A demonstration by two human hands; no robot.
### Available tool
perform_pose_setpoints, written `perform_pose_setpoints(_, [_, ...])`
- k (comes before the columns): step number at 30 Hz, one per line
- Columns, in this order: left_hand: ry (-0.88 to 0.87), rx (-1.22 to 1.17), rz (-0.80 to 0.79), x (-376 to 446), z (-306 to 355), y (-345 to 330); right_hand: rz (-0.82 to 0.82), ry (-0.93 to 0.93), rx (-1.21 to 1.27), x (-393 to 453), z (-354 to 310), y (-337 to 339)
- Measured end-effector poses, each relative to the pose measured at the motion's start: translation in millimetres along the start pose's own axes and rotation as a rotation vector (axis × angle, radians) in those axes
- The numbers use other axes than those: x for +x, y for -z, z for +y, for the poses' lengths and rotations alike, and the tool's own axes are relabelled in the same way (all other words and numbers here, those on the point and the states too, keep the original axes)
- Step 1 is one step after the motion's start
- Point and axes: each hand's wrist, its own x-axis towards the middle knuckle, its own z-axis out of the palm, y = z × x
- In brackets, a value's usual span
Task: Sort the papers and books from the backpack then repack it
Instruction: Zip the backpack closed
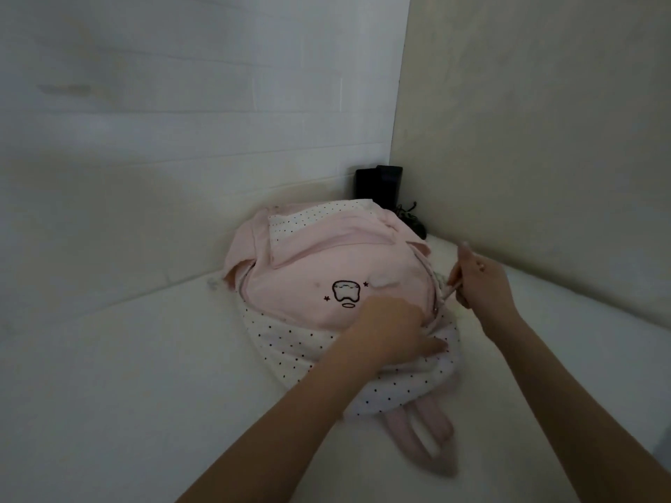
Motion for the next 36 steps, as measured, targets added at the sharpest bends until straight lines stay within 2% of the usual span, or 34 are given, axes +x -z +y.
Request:
perform_pose_setpoints(3, [-0.018,-0.121,-0.077,5.9,-6.6,-8.1,0.017,0.065,-0.677,9.4,18.9,10.0])
perform_pose_setpoints(5, [-0.021,-0.311,-0.173,9.2,-13.5,-2.5,0.044,0.114,-0.948,18.6,28.2,2.8])
perform_pose_setpoints(7, [0.016,-0.607,-0.267,7.4,-24.9,3.4,0.080,0.106,-0.970,33.1,33.1,-9.5])
perform_pose_setpoints(10, [0.173,-0.967,-0.303,-1.1,-44.5,8.8,0.158,0.067,-0.878,61.8,28.0,-28.7])
perform_pose_setpoints(14, [0.266,-1.210,-0.290,-3.8,-61.9,8.9,0.158,0.167,-0.954,99.2,12.6,-63.6])
perform_pose_setpoints(20, [0.375,-1.461,-0.275,0.7,-76.6,-0.3,0.004,0.149,-1.029,123.0,6.5,-109.5])
perform_pose_setpoints(22, [0.404,-1.562,-0.275,1.1,-79.9,-5.2,-0.025,0.084,-0.986,122.4,9.6,-112.2])
perform_pose_setpoints(25, [0.498,-1.779,-0.273,-3.6,-79.3,-4.5,-0.100,-0.064,-0.742,116.8,19.6,-109.3])
perform_pose_setpoints(30, [0.529,-1.747,-0.073,-7.0,-73.1,4.3,-0.083,-0.103,-0.217,44.6,7.0,-67.9])
perform_pose_setpoints(36, [0.518,-1.807,0.201,1.1,-37.4,25.4,-0.267,-0.176,0.157,-82.1,-47.4,-18.4])
